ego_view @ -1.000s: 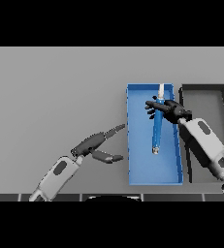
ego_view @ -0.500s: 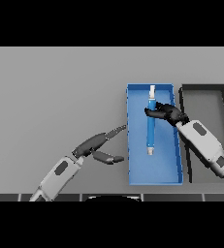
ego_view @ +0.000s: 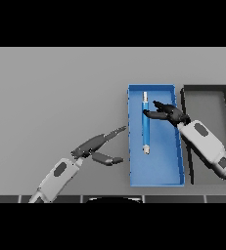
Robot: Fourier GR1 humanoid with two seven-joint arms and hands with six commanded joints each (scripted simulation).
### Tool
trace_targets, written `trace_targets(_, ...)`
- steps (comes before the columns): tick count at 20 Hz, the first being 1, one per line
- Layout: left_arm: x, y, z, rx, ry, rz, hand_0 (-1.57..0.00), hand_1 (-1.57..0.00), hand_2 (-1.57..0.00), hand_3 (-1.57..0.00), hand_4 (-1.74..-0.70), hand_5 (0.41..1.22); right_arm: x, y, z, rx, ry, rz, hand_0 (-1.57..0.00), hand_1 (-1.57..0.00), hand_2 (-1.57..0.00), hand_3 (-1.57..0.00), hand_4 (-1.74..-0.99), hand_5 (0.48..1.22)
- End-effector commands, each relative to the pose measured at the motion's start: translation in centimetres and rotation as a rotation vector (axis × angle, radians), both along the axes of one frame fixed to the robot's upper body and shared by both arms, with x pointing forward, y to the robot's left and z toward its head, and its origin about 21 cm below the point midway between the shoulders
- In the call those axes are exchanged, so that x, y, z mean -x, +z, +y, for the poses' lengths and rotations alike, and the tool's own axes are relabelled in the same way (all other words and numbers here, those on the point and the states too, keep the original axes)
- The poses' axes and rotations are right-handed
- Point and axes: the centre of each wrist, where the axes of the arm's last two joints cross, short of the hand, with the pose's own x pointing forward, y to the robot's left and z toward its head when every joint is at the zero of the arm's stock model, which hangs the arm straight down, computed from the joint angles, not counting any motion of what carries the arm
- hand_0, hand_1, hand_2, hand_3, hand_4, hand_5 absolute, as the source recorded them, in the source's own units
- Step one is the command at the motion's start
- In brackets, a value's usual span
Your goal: Pick up the blue pipe and place it into the blue bin.
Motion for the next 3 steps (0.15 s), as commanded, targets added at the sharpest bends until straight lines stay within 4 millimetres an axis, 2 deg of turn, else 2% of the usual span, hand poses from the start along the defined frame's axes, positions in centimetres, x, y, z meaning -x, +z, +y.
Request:
trace_targets(1,0.27,-0.05,-0.02,-0.003,-0.001,0.002,0.00,0.00,0.00,0.00,-0.92,0.467,-0.12,-0.13,-0.23,-0.003,-0.009,0.003,-0.01,-0.01,-0.01,-0.01,-1.129,0.674)
trace_targets(3,1.26,-0.40,-0.28,0.000,-0.008,0.003,0.00,0.00,0.00,0.00,-0.92,0.468,-0.15,-0.51,-0.47,-0.018,-0.008,-0.003,-0.01,-0.01,-0.01,-0.01,-1.129,0.677)
